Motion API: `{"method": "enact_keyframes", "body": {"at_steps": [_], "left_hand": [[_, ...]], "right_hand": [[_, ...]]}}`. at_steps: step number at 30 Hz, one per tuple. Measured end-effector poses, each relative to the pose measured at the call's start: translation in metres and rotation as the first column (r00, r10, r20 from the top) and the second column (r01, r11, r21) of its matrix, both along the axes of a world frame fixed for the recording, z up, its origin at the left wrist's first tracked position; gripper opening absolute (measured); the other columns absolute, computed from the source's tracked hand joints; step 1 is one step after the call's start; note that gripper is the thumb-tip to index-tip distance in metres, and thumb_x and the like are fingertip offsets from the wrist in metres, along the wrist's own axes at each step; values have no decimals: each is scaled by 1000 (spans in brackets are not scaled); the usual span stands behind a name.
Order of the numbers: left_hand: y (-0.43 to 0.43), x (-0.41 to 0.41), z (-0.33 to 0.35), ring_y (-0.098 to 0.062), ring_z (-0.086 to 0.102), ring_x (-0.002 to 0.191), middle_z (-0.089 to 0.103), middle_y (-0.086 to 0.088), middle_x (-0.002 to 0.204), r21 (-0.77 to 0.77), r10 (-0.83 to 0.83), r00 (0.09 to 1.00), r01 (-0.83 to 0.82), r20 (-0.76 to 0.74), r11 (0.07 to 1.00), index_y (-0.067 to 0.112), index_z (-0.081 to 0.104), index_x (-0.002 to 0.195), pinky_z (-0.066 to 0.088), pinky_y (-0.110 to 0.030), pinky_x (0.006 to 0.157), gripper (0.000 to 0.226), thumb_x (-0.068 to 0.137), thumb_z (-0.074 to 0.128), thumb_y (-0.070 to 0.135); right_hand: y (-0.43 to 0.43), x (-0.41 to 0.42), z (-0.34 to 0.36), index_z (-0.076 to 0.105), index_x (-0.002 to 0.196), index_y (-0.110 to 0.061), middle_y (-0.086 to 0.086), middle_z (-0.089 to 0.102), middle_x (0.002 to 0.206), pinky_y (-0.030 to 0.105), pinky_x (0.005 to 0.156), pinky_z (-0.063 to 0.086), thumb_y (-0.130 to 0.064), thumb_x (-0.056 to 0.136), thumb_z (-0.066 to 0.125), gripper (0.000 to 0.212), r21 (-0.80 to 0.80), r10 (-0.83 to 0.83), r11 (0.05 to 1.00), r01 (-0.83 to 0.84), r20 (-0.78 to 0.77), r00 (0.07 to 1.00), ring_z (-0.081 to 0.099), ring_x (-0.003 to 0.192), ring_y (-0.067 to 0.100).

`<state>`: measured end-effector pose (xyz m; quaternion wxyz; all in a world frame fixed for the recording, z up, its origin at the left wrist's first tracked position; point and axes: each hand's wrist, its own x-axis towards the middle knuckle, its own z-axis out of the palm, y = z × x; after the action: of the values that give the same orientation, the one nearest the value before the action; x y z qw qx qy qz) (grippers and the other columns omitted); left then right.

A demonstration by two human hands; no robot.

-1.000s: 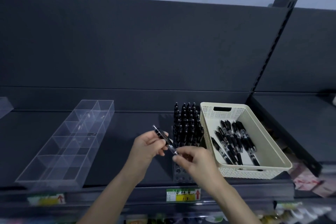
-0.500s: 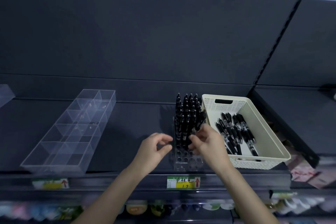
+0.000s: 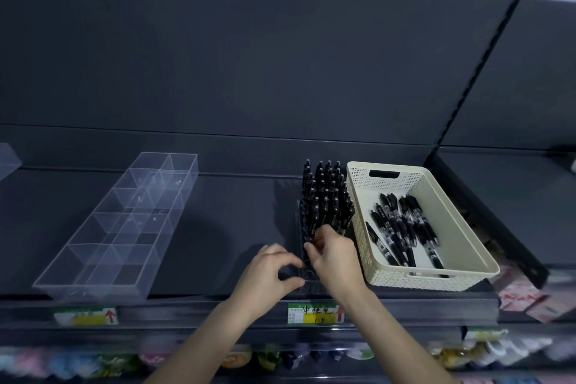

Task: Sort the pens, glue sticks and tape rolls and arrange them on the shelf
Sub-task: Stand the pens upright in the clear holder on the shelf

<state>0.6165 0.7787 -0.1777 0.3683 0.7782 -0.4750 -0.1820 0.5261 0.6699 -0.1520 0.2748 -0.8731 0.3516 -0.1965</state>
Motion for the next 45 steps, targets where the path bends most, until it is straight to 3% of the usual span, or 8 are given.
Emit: {"method": "enact_keyframes", "body": {"at_steps": [15,22,29,32,34,38,40,45], "left_hand": [[-8,-12,22,4,50,87,53,19,87,-70,-90,996,92,25,993,27,70,95,38,-11,76,12,84,66,26],[-56,-70,76,12,58,80,58,29,87,-175,-190,981,180,-44,968,24,67,109,41,-1,71,23,93,52,18],[-174,-106,72,-28,64,87,65,-14,96,421,-148,943,10,297,907,2,61,89,49,-34,68,25,96,39,13],[-209,-102,61,-26,64,98,65,-10,106,633,-149,947,-69,285,771,3,63,99,51,-33,78,34,94,46,32],[-220,-102,54,-21,63,95,64,-4,96,724,-147,961,-73,235,686,8,62,100,49,-28,75,41,90,50,46],[-230,-106,50,-13,52,59,47,3,68,682,95,995,-75,8,727,10,59,92,42,-21,52,22,85,63,31],[-233,-106,48,-16,55,63,47,2,65,653,152,988,-122,10,747,8,62,98,46,-21,56,22,81,65,23],[-241,-105,35,-18,63,75,56,1,70,580,206,978,-183,26,794,15,54,72,45,-22,53,12,74,65,19]], "right_hand": [[-6,-46,26,65,99,-11,-7,64,81,16,74,48,-17,87,62,14,55,-116,993,109,149,982,59,74,4],[-90,-112,47,67,100,-5,8,71,92,24,77,47,-10,87,58,16,22,-300,954,299,45,953,64,85,19],[-168,-133,31,63,86,-4,13,64,90,25,64,37,-13,91,49,17,122,-106,981,150,-309,945,58,85,24],[-187,-122,26,50,68,-16,9,56,83,23,55,33,-14,92,48,24,205,13,977,60,-337,941,54,81,21],[-196,-111,24,60,86,-9,14,62,96,21,61,36,-16,93,48,16,216,63,976,24,-382,922,58,91,26],[-206,-87,23,62,101,-2,16,64,109,24,71,39,-25,94,48,28,229,85,973,13,-412,907,59,95,27],[-210,-73,19,63,88,-3,15,64,101,27,75,43,-31,92,52,30,213,70,977,27,-434,898,61,99,29],[-211,-53,7,60,110,-5,17,59,119,34,84,50,-28,85,56,33,157,44,987,42,-504,863,61,104,30]]}}
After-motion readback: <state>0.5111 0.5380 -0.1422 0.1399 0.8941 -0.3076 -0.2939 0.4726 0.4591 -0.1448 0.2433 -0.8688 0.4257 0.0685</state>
